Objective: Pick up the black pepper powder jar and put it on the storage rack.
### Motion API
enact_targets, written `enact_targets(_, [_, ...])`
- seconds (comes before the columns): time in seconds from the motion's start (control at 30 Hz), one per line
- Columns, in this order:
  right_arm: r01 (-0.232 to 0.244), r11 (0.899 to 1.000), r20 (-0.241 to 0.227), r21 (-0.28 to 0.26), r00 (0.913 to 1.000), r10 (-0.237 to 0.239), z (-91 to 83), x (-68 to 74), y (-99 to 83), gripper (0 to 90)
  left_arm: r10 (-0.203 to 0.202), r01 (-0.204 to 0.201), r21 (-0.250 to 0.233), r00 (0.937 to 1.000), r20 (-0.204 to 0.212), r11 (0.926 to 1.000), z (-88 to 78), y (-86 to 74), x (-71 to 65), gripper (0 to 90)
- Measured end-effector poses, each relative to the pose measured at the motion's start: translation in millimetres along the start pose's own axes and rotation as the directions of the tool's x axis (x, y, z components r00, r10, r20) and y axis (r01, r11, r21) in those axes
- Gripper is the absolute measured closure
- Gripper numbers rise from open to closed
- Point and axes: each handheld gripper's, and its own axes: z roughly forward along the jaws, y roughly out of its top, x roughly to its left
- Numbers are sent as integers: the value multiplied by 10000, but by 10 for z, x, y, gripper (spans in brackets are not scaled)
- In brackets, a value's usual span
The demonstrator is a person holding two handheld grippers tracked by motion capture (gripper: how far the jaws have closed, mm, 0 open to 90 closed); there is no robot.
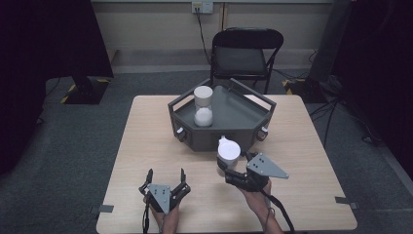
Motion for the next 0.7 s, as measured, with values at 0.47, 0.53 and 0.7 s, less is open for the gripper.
enact_targets(0.47, [-66, 9998, 597, -174, 9982, 76, 187, -311, 362, 294, 17, -17, 9, 10000, 1, 10000, -1, 1, 1, 2])
enact_targets(0.53, [-132, 9996, 674, -246, 9976, 148, 208, -362, 412, 294, -2, 2, -5, 10000, -5, 10000, 0, -1, -1, 2])
enact_targets(0.7, [-416, 9982, 1197, -443, 9917, 466, 301, -466, 552, 294, 0, 0, -6, 10000, -1, 10000, 0, -1, 0, 2])
